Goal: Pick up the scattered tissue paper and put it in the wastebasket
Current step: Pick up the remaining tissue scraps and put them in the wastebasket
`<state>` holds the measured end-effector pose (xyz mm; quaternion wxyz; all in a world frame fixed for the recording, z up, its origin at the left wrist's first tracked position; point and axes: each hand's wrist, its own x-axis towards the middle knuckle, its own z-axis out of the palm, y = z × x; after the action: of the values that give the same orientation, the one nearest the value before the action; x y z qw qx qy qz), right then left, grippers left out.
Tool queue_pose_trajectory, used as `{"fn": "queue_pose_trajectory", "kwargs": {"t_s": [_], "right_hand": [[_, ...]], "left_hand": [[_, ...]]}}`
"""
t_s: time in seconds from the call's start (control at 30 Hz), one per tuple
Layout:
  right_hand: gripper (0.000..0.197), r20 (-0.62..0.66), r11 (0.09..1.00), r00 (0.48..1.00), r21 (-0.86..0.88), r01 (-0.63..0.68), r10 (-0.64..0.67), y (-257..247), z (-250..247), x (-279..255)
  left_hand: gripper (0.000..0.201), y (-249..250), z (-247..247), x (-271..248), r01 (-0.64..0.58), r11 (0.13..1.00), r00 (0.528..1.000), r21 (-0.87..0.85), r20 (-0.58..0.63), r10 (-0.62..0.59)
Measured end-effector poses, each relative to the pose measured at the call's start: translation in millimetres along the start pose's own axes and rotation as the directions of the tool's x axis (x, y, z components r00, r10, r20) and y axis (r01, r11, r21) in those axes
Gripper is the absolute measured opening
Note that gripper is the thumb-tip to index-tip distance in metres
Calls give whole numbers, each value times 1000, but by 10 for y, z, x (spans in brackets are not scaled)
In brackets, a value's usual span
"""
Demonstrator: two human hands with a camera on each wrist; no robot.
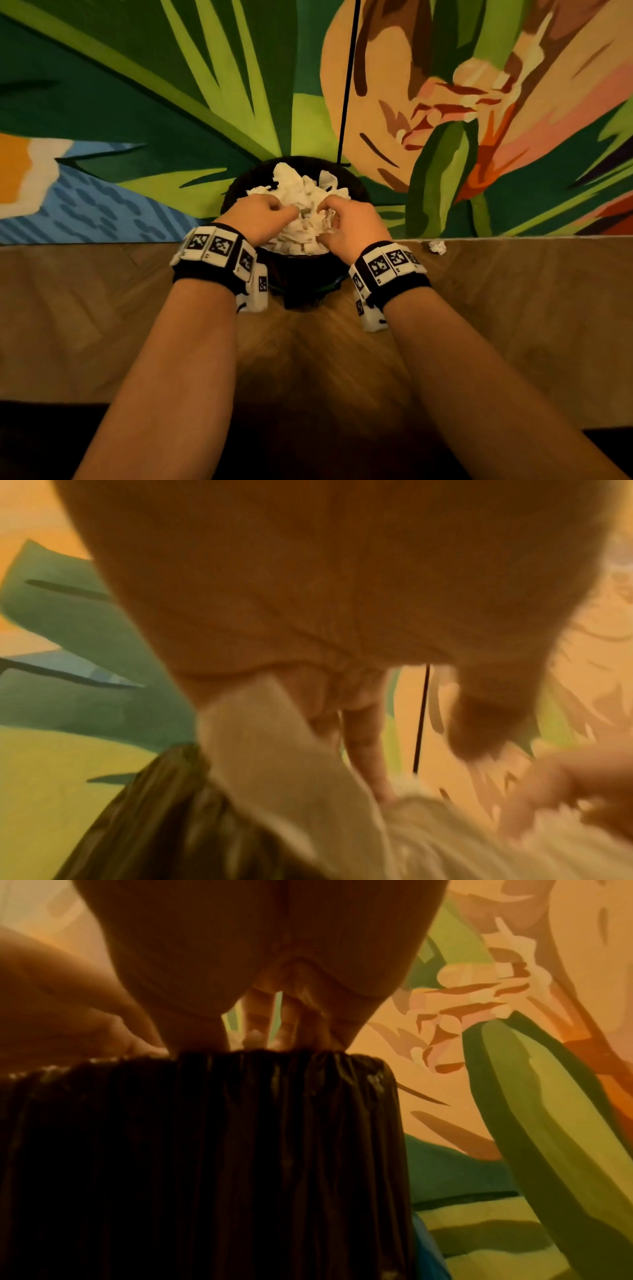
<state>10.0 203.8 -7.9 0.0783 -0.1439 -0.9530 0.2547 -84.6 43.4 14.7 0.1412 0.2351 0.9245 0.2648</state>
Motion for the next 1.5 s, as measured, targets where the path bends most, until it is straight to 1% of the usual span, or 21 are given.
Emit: {"fn": "queue_pose_trajectory", "kwargs": {"t_s": [0.03,0.07,0.13,0.27,0.33,0.37,0.4,0.43,0.5,0.57,0.63,0.73,0.8,0.9,0.97,1.03,1.1,1.2,1.33,1.4,1.5], "right_hand": [[34,-17,1000,1000,-6,-17,17,1,9,19],[30,-36,999,999,-13,-31,31,4,18,34],[24,-71,999,996,-15,-50,49,19,34,60],[18,-52,997,998,-65,-39,35,8,61,82],[22,-28,995,1000,-99,-14,12,4,82,77],[25,-15,995,1000,-103,-2,1,4,92,68],[26,-2,994,1000,-110,4,-4,3,103,58],[27,15,991,1000,-135,10,-8,5,113,49],[41,56,968,998,-249,35,-22,9,130,58],[51,94,946,996,-323,24,7,0,131,92],[52,144,924,989,-381,28,30,-3,139,104],[50,289,877,957,-464,121,21,17,168,83],[48,360,876,932,-458,151,28,27,157,100],[49,394,886,917,-446,127,67,19,143,131],[45,324,894,945,-433,112,38,25,141,98],[39,171,934,985,-354,50,13,58,113,41],[34,48,972,999,-235,-1,12,137,68,-9],[39,-15,999,1000,-51,18,-19,202,-62,-71],[48,-153,983,981,125,136,-116,232,-287,-104],[50,-192,969,975,197,148,-110,272,-351,-111],[45,-227,946,972,295,134,-67,372,-368,-104]], "left_hand": [[17,-18,-53,0,-20,1000,999,11,36,20],[13,-43,-89,1,-35,999,998,23,53,33],[17,-101,-105,20,-15,997,998,70,60,10],[22,-101,-2,81,97,985,995,144,-48,-91],[18,-49,44,88,140,969,989,202,-70,-128],[11,-19,66,97,152,959,988,238,-54,-143],[9,16,91,90,150,950,989,272,-31,-148],[16,58,129,89,146,943,988,300,-4,-151],[28,156,215,80,112,935,989,337,56,-139],[36,233,300,102,76,937,988,342,102,-118],[43,284,342,97,97,941,982,323,123,-144],[46,305,415,86,103,929,964,355,195,-182],[45,330,442,95,109,927,948,359,241,-205],[44,353,425,115,111,927,939,359,269,-216],[42,319,385,92,108,925,951,365,232,-202],[35,259,325,55,126,935,972,331,149,-183],[33,237,233,10,132,947,984,292,79,-162],[38,295,9,-59,115,958,993,263,6,-120],[37,448,-267,-136,100,976,976,192,-210,-58],[38,565,-298,-191,33,993,960,118,-280,2],[33,852,-186,-251,-105,993,939,47,-325,115]]}}
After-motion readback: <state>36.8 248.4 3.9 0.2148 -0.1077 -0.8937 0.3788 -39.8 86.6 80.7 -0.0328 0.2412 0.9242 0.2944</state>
